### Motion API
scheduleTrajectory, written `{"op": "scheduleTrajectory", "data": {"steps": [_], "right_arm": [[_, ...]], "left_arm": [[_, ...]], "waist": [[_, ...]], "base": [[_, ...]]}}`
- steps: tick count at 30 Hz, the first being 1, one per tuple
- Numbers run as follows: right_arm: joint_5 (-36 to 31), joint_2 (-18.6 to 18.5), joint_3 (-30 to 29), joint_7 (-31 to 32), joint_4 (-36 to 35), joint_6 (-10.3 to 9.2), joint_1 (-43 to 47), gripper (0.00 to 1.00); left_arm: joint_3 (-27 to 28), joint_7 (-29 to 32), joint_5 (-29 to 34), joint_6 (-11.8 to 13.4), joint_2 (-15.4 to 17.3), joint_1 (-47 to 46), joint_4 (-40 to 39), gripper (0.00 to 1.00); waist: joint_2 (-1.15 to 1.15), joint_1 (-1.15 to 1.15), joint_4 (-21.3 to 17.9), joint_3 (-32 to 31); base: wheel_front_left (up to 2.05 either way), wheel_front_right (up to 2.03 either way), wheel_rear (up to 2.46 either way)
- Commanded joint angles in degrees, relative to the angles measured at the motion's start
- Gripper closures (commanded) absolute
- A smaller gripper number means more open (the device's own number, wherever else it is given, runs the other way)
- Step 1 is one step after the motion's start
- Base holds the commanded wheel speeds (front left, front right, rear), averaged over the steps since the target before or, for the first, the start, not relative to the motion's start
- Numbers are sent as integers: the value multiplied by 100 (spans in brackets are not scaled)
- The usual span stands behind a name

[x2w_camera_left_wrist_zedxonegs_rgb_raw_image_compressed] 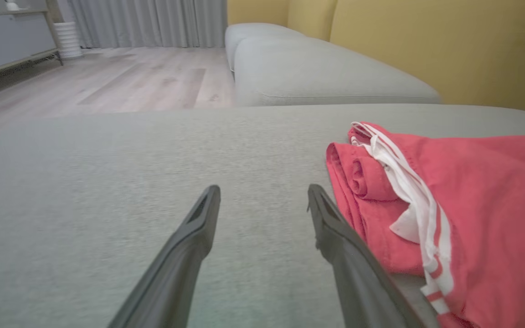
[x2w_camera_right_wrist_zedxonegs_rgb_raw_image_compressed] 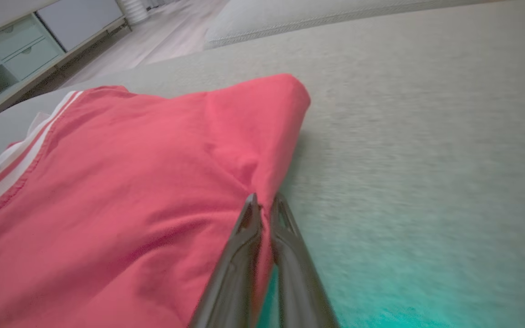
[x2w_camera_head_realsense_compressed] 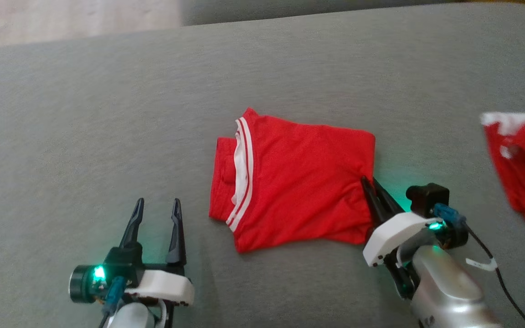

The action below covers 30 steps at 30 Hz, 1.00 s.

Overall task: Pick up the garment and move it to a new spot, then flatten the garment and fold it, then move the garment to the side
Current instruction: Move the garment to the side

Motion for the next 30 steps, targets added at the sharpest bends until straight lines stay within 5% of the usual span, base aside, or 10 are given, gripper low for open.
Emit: {"op": "scheduleTrajectory", "data": {"steps": [1, 8, 16, 22, 30], "right_arm": [[-12, -18, 53, -14, -133, -5, 58, 100], [91, -10, 321, -14, -415, -5, 233, 100], [378, -8, 599, -15, -664, -5, 343, 100], [350, -49, 554, -15, -786, -5, 249, 100], [132, -545, 335, -15, -1033, -5, -566, 100]], "left_arm": [[188, -47, 45, -6, 18, -130, -172, 0], [155, -47, 94, -100, 18, -257, -97, 0], [87, -47, 157, -183, 18, -371, -12, 0], [-21, -47, 160, -197, 18, -414, 23, 0], [-311, -47, 216, -238, 18, -458, 165, 0]], "waist": [[0, 0, -653, -140], [0, 0, -1965, -142], [0, 0, -2757, -20], [0, 0, -2761, 66], [0, 0, -2337, 263]], "base": [[0, 0, 0], [0, 0, 0], [0, 0, 0], [0, 0, 0], [0, 0, 0]]}}
